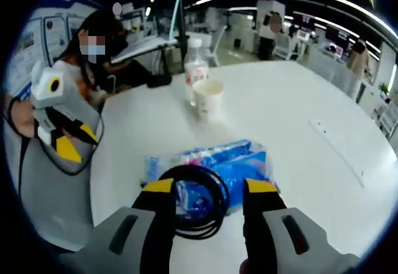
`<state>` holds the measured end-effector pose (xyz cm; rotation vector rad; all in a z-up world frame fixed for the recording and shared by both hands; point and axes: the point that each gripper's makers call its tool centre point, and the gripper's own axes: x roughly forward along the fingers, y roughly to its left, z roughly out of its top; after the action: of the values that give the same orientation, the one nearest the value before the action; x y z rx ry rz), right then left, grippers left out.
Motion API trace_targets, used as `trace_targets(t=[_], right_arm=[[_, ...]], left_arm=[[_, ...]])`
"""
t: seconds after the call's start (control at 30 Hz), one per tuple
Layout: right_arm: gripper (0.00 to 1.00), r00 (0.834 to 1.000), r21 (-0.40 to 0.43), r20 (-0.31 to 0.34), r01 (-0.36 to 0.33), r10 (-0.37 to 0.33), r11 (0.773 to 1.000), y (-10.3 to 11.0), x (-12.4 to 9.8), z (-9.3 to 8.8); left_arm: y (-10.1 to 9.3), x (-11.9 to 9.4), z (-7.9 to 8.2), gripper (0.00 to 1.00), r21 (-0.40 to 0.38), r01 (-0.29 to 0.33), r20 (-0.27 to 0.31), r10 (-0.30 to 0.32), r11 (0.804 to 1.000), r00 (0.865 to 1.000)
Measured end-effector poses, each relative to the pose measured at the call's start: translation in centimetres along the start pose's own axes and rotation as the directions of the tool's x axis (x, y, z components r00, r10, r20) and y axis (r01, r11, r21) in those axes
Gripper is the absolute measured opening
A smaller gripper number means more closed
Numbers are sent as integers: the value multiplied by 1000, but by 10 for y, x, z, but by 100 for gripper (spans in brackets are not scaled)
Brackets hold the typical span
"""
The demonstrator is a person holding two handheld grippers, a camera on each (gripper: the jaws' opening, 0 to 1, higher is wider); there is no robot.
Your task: Arrange the tabletop items into an orderly group along one side of the table until the central work area is clear of visible clutter.
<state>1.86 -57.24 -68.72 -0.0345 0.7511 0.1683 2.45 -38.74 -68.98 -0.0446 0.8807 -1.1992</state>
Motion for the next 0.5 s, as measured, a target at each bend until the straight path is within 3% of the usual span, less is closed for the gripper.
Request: trace_targets(t=[0.5], right_arm=[[42,1000,127,12,14,-16,992,8,-13,-35]], left_arm=[[0,3,-10,33,-47,-13,-10,12,999,1000]])
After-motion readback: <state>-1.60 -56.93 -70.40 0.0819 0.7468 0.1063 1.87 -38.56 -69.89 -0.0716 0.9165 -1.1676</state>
